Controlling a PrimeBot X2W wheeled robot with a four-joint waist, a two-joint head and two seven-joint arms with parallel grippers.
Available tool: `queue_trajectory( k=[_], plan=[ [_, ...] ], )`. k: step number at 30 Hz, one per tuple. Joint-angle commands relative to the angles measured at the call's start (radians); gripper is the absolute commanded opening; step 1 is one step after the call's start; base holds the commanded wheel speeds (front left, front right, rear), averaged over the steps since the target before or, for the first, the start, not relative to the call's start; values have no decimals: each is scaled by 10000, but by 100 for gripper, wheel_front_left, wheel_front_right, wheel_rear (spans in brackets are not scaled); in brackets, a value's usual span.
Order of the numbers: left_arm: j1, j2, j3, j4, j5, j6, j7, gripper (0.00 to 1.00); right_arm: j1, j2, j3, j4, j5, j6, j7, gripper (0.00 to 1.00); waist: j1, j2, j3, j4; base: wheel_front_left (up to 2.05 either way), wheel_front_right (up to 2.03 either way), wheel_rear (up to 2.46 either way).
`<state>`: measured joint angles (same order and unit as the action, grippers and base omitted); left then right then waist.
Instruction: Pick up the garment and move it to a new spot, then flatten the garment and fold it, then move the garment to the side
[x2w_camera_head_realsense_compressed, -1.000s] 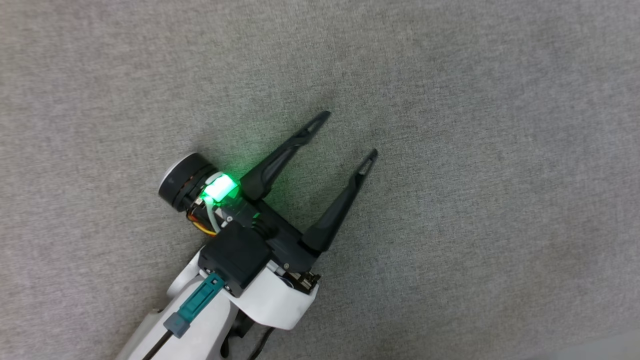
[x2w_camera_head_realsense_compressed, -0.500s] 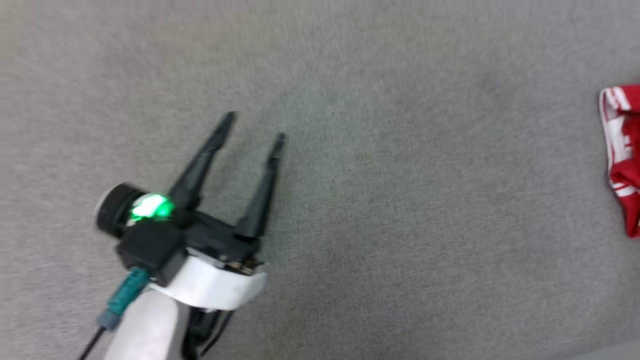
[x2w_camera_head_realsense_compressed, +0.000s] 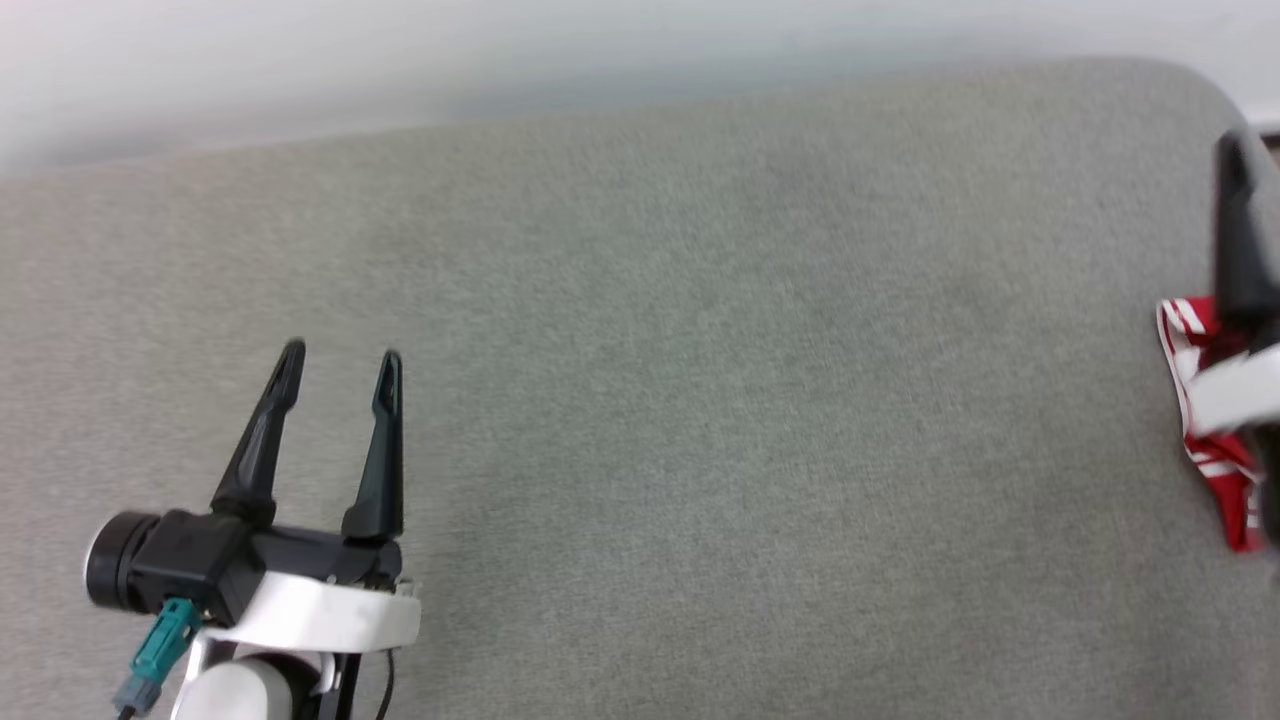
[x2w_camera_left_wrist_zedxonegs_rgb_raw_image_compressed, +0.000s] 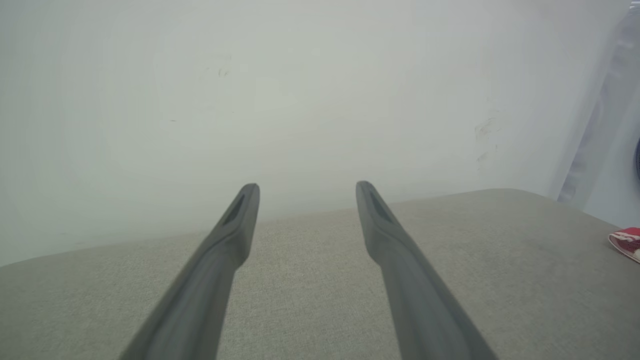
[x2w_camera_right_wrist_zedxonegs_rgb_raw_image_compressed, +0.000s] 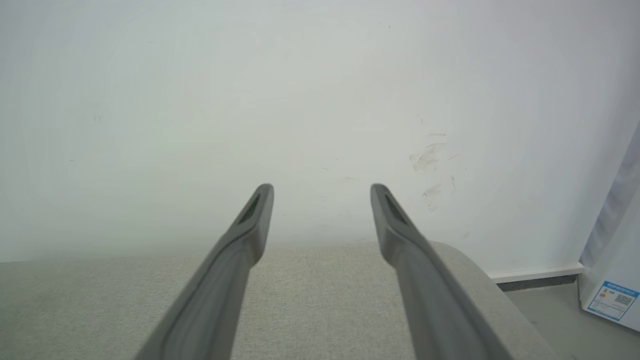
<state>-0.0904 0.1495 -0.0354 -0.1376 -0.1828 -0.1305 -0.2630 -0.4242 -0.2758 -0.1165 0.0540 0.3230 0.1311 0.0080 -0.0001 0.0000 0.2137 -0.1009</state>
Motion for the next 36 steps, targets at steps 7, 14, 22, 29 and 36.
queue_trajectory(
  k=[7,14,22,29,36],
  plan=[
    [765,-410,403,411,216,30,-21,100,2277,1376,462,-595,101,-6,-891,100,1,0,-952,497,0,0,0],
    [1288,-662,615,859,272,24,-21,100,3493,1909,794,-98,-762,-6,-1780,100,1,0,-1203,610,0,0,0],
    [1489,-862,955,1461,133,142,-21,100,3961,2154,1009,386,-1203,-6,-2354,100,1,0,-1333,614,0,0,0],
    [1498,-932,1015,1524,34,107,-21,100,3796,2217,1086,534,-1215,-8,-2440,100,1,0,-1457,547,0,0,0],
    [1501,-975,1000,1431,-52,62,-21,100,3798,2249,1085,571,-1526,-6,-2519,100,1,0,-1535,529,0,0,0]
  ],
)
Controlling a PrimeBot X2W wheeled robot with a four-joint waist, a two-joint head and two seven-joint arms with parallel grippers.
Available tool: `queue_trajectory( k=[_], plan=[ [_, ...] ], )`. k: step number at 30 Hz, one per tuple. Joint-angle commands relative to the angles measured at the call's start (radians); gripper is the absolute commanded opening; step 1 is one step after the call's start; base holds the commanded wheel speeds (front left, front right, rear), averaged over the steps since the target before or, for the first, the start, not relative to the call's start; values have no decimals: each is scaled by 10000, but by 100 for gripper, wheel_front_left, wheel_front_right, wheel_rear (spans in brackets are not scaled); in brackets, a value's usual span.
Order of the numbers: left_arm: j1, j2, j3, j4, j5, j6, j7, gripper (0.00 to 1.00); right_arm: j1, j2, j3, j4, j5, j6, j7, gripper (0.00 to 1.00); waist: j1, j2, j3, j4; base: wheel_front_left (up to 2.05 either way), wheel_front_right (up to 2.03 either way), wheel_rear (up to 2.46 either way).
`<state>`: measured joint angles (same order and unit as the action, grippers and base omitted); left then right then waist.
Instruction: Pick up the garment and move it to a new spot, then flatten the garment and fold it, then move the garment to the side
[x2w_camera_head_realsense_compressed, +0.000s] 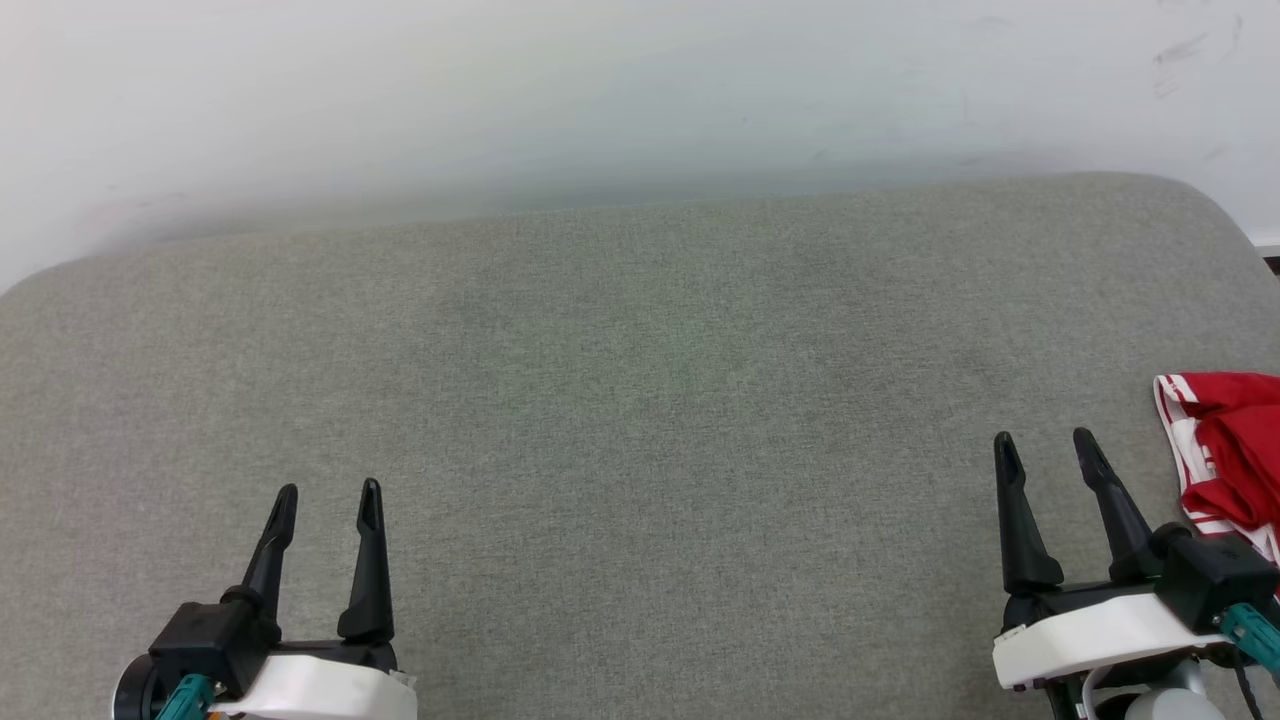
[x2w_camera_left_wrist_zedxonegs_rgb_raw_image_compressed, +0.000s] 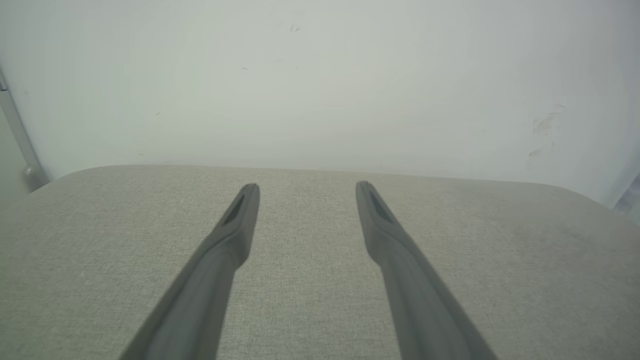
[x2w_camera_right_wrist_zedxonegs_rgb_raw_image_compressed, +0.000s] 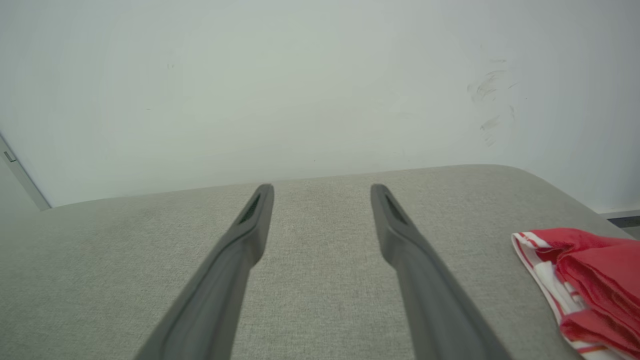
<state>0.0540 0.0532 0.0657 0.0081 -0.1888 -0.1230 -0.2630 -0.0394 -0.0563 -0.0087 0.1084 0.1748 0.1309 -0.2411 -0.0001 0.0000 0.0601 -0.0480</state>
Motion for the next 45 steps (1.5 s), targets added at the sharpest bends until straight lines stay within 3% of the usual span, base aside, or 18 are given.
queue_trajectory(
  k=[1,9,10,14,45],
  plan=[
    [72,-15,-20,-27,16,-23,-21,100,-54,58,24,31,-26,-4,-31,100,1,0,-6,-5,0,0,0],
    [17,-20,249,-486,-164,-46,-21,100,-42,77,83,118,1,-4,-64,100,1,0,10,-30,0,0,0],
    [16,-15,233,-515,-172,-48,0,0,2,27,77,114,51,0,-48,0,1,0,9,-31,0,0,0],
    [79,-44,194,-177,-367,-48,76,0,160,29,108,376,247,0,-25,0,1,0,5,-28,0,0,0],
    [-600,115,123,786,-5748,-60,1321,0,-204,-183,-59,722,5810,-1,1103,0,1,0,-139,99,0,0,0]
  ],
)
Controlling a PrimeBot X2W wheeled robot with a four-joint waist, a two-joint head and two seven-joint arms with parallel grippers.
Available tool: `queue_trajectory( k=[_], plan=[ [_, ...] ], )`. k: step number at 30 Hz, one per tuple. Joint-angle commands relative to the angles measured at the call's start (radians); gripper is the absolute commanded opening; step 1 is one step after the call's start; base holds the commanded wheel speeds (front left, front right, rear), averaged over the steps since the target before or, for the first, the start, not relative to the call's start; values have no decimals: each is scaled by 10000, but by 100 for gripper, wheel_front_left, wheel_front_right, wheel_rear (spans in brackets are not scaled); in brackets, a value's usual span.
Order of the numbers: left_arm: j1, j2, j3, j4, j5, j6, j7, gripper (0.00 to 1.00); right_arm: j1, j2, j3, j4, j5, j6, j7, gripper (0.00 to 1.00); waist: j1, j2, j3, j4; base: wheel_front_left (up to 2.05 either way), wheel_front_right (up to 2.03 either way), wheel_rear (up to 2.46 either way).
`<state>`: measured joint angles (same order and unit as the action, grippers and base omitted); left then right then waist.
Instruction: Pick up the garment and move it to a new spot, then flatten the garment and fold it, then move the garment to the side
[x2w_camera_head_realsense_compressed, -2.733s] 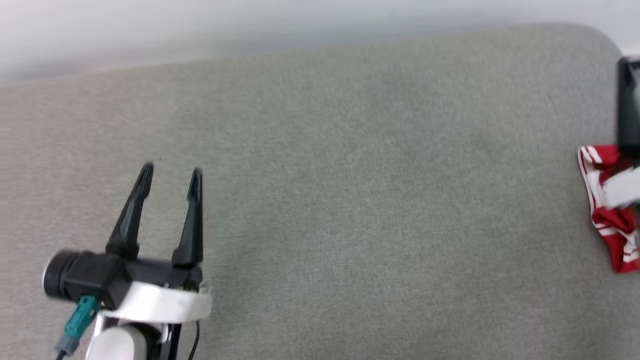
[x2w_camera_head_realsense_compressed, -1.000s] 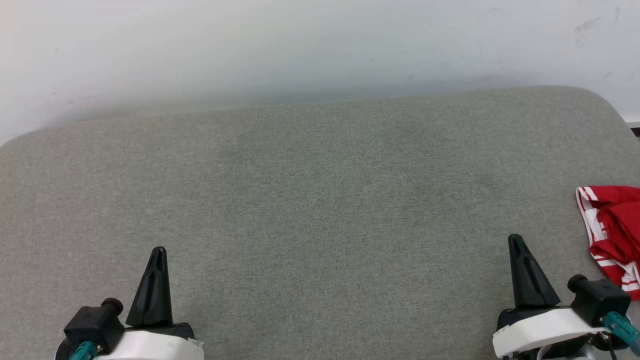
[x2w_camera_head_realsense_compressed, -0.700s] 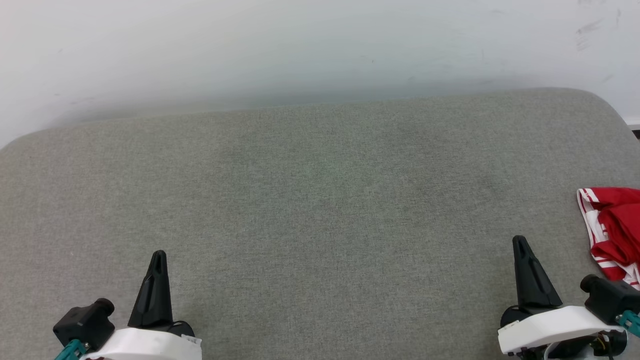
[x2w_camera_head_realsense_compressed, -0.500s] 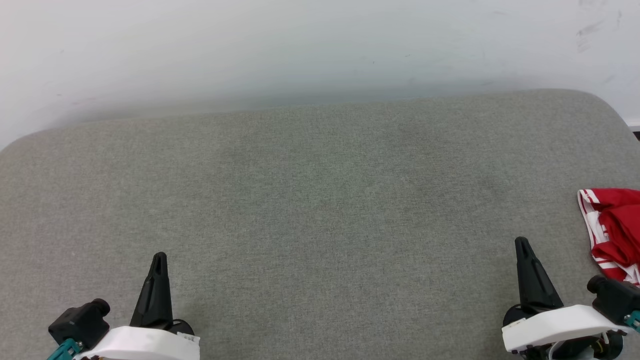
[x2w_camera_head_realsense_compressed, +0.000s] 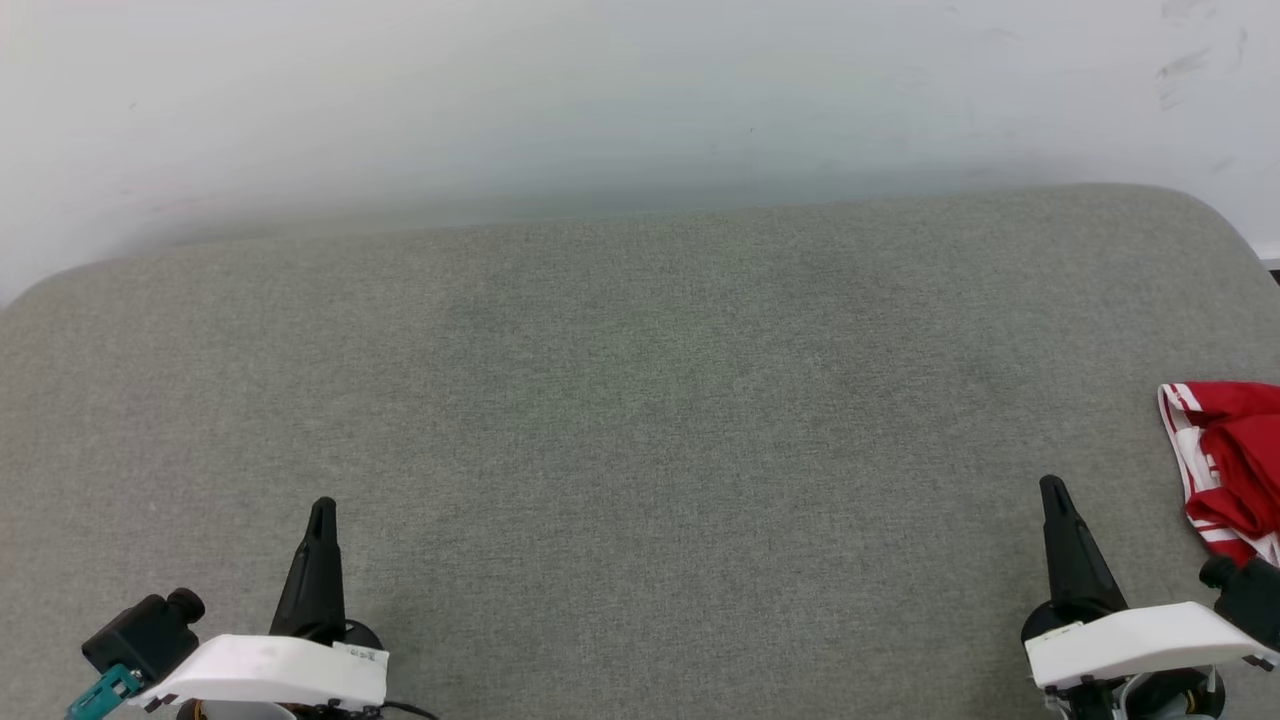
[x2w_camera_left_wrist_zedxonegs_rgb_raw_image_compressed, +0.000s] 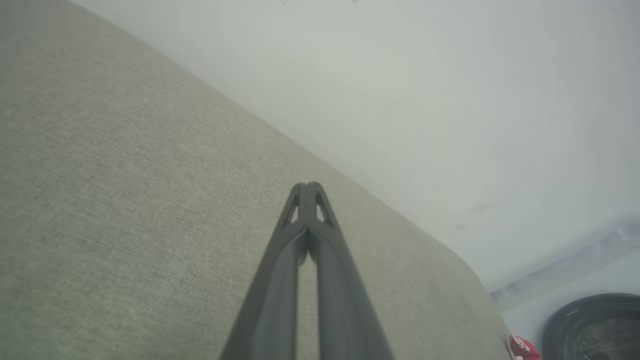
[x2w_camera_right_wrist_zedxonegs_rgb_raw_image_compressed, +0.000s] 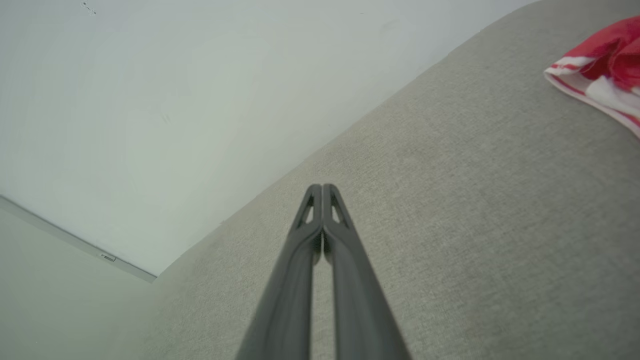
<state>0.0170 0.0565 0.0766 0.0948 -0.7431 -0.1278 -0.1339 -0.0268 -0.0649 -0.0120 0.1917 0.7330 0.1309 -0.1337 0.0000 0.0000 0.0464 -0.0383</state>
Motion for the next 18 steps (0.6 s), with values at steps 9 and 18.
queue_trajectory(
  k=[9,18],
  plan=[
    [-391,103,17,128,-1424,-16,333,0,-398,-118,-94,-27,1479,-1,311,0,0,0,-43,39,0,0,0],
    [-524,114,30,329,-2531,-20,621,0,-471,-132,-170,50,2614,-1,581,0,0,0,-85,75,0,0,0]
  ],
)
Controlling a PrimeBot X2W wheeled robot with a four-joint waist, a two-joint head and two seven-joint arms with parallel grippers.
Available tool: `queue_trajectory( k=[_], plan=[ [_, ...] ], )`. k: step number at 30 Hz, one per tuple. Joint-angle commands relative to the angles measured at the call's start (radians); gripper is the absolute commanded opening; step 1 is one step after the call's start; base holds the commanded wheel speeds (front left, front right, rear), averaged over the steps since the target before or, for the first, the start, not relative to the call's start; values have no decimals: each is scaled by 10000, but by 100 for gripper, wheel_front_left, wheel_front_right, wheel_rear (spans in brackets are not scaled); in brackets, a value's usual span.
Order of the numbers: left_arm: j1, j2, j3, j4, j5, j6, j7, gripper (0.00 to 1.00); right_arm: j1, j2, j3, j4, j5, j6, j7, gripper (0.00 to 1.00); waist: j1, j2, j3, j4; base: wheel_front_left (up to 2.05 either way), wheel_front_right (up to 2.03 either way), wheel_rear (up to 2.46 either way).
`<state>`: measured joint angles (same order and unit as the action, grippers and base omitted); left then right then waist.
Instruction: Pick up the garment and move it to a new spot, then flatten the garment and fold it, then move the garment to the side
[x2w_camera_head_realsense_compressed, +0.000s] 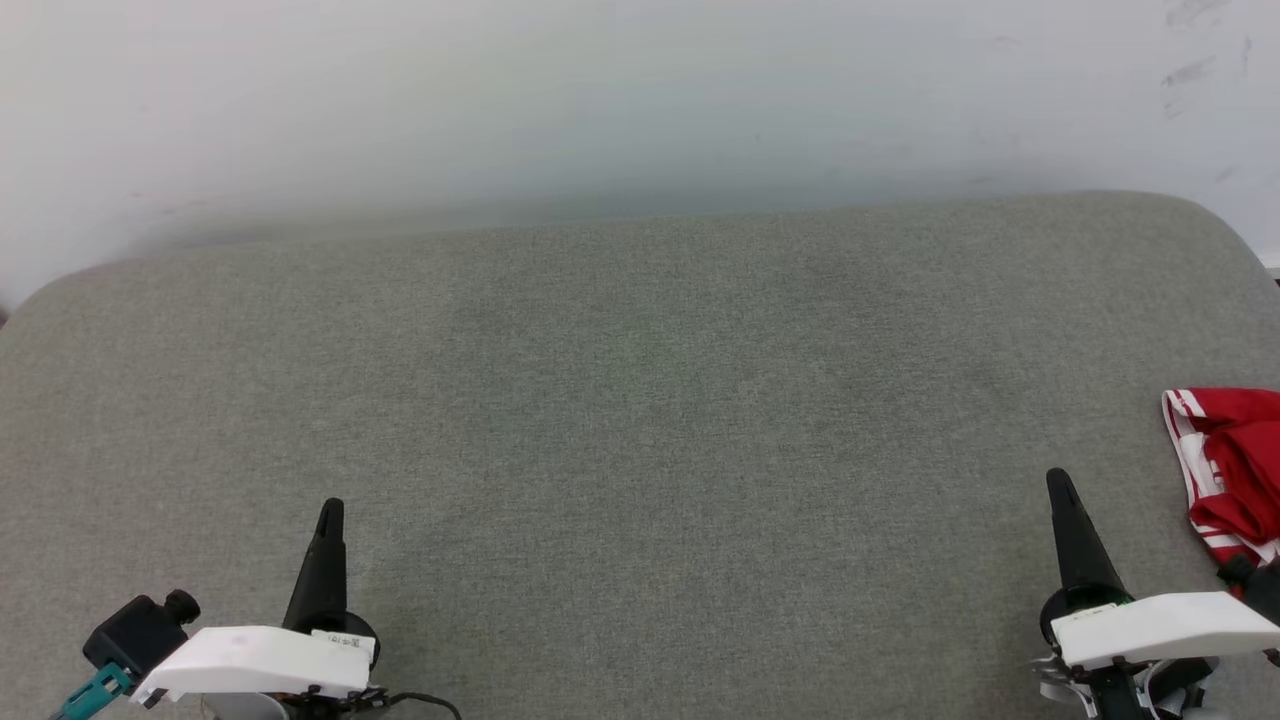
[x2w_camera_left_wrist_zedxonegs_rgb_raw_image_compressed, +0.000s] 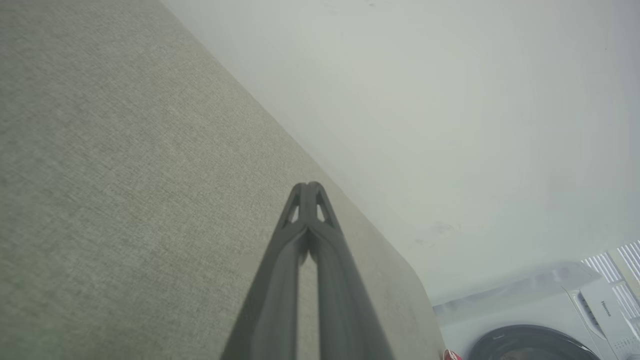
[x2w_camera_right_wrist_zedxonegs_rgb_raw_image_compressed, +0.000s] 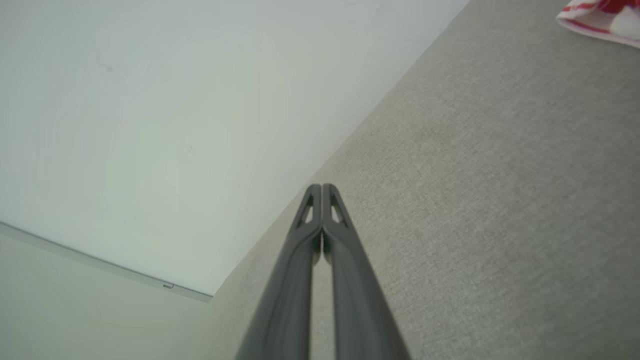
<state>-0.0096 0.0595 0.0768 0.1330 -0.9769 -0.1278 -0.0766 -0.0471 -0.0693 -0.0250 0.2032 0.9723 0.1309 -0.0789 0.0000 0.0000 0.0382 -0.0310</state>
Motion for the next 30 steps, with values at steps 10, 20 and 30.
queue_trajectory(
  k=[10,20,30],
  plan=[
    [-393,89,51,148,-1302,-24,338,0,-325,-92,-120,15,1353,-1,314,0,0,0,-49,43,0,0,0],
    [-513,91,75,340,-2313,-28,613,0,-405,-89,-207,84,2381,-2,577,0,0,0,-95,84,0,0,0],
    [-630,88,98,489,-3142,-31,844,0,-438,-81,-280,144,3225,-2,795,0,0,0,-137,121,0,0,0]
  ],
)
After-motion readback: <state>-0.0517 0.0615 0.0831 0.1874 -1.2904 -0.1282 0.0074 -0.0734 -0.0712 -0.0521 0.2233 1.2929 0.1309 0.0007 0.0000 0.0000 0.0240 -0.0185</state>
